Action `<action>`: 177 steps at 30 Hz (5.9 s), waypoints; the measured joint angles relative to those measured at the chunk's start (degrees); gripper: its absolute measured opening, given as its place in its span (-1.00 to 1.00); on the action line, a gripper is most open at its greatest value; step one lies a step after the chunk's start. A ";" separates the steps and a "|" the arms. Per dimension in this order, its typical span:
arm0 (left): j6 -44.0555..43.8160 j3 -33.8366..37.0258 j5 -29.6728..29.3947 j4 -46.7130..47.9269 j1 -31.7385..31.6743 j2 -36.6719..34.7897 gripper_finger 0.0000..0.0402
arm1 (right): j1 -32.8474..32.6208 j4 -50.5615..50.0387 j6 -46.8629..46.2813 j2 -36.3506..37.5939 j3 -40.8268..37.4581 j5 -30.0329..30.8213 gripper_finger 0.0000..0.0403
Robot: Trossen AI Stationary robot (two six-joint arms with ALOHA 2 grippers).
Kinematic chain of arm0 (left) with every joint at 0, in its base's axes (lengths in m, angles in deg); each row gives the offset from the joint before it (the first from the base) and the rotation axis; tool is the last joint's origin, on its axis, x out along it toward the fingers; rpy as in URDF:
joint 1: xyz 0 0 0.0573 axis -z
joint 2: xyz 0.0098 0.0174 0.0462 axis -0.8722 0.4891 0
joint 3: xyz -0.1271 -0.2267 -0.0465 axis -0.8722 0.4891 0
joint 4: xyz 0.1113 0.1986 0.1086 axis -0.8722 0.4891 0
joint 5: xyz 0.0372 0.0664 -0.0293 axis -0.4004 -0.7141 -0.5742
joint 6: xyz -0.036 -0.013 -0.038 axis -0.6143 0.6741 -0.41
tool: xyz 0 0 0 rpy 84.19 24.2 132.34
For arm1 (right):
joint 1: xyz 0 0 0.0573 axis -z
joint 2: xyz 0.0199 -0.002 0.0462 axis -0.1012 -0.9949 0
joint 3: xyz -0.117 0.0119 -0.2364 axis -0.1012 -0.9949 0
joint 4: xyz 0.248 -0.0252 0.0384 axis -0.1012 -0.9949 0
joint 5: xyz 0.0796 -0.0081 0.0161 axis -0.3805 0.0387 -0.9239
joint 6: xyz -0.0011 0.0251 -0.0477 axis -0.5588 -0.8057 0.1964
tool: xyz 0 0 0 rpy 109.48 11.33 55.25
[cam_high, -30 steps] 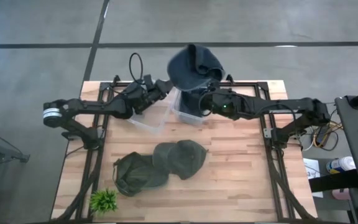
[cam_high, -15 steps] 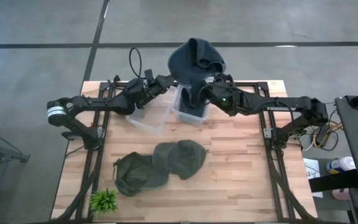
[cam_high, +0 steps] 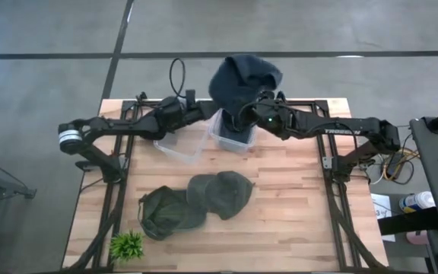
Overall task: Pick & Place hat
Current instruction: Put the bottom blue cap into the right transparent bin
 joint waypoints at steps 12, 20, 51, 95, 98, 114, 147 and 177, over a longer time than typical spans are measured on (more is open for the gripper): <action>10.04 -0.01 6.58 28.42 -0.03 -5.61 -0.34 | 5.11 -12.90 -4.12 2.80 -0.01 -18.32 -0.93; 21.66 0.02 7.70 42.92 1.69 -15.68 -0.34 | 7.73 -20.17 -11.53 2.18 -0.15 -32.42 -0.93; 24.23 -0.01 3.89 43.01 1.86 -24.88 -0.34 | 11.49 -12.29 -22.47 1.58 -7.30 -48.67 -0.47; 23.17 0.96 1.96 43.74 1.84 -24.77 -0.34 | 12.06 5.18 -28.07 -6.01 -14.77 -64.11 -0.87; 23.06 1.22 1.96 43.99 1.84 -24.75 -0.34 | 12.04 4.42 -26.89 -6.01 -14.88 -66.72 -0.80; 21.70 1.61 1.99 43.72 1.86 -24.75 -0.34 | 12.70 -5.78 -16.40 0.85 -14.93 -67.47 -0.20; 20.02 1.83 2.03 43.72 1.84 -24.62 -0.34 | -13.26 -51.12 81.09 -10.92 20.36 -14.67 -0.49; 23.13 1.87 2.18 45.60 1.84 -24.62 -0.34 | -12.33 -43.84 92.13 -20.46 23.56 -6.36 -0.60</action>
